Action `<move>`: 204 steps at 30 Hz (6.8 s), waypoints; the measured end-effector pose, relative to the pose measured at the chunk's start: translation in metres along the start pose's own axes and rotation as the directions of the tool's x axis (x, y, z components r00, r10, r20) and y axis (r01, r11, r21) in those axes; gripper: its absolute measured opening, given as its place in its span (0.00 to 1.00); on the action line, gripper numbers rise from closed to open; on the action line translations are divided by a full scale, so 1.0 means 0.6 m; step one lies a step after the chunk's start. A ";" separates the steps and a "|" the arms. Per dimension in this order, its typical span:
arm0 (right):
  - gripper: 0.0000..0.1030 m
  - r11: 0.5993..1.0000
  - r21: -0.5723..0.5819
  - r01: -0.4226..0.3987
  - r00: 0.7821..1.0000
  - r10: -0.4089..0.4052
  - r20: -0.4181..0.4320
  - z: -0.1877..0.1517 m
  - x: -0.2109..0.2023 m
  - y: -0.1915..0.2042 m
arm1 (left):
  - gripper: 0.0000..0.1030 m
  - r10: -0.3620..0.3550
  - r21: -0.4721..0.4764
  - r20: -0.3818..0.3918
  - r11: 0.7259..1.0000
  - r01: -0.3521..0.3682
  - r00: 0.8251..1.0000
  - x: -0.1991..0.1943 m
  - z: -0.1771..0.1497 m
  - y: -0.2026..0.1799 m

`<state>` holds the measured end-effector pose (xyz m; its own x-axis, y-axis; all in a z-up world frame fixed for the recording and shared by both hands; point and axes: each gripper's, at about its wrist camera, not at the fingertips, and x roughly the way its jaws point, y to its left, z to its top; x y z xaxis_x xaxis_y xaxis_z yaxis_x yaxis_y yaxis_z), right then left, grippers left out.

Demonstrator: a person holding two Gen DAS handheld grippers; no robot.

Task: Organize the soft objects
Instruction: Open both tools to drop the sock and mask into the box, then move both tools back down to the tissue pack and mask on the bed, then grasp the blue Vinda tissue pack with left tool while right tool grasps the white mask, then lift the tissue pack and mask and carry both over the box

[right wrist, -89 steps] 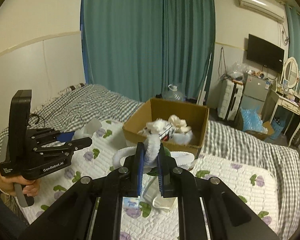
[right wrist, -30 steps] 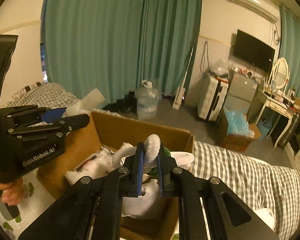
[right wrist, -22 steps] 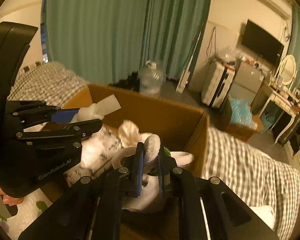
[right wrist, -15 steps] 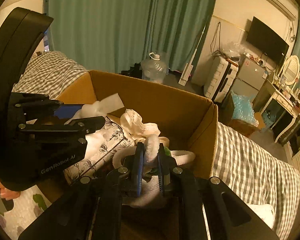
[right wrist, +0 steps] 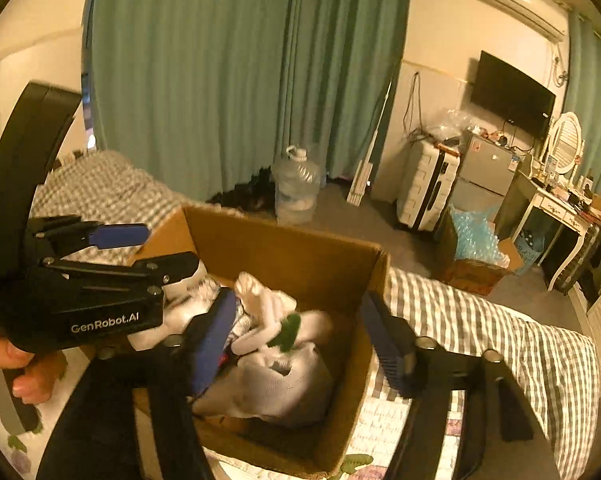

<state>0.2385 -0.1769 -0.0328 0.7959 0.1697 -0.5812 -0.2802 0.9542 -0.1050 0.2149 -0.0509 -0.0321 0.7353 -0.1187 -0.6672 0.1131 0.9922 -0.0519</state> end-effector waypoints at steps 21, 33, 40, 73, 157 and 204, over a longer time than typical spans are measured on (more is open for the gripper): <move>1.00 0.995 0.025 0.095 0.974 -0.098 0.206 0.043 -0.199 0.014 | 0.84 0.105 0.003 0.278 0.994 -0.110 0.955 -0.202 0.015 0.033; 1.00 0.996 0.022 0.091 0.960 -0.094 0.262 0.044 -0.295 0.026 | 1.00 0.061 -0.004 0.389 0.998 -0.064 0.919 -0.306 0.001 0.036; 1.00 0.997 0.040 0.067 0.951 -0.076 0.300 0.039 -0.348 0.029 | 1.00 0.072 0.018 0.420 0.996 -0.088 0.905 -0.345 -0.013 0.024; 1.00 0.999 0.033 0.036 0.983 -0.041 0.179 -0.121 -0.307 0.013 | 1.00 0.105 0.043 0.217 0.992 -0.117 0.971 -0.247 -0.169 -0.021; 0.10 0.986 -0.007 -0.164 0.986 0.164 -0.012 -0.178 -0.262 0.143 | 0.48 0.036 0.025 0.035 0.999 -0.037 0.999 -0.247 -0.239 0.054; 0.10 0.999 0.043 -0.027 0.980 0.018 0.198 0.023 -0.142 0.063 | 0.48 -0.001 0.016 0.235 1.000 -0.002 0.972 -0.155 -0.023 0.059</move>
<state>0.1676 -0.1522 0.0237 0.8812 0.2318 -0.4120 -0.2778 0.9591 -0.0547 0.1411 -0.0043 0.0180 0.8716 -0.1255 -0.4739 0.1219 0.9918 -0.0386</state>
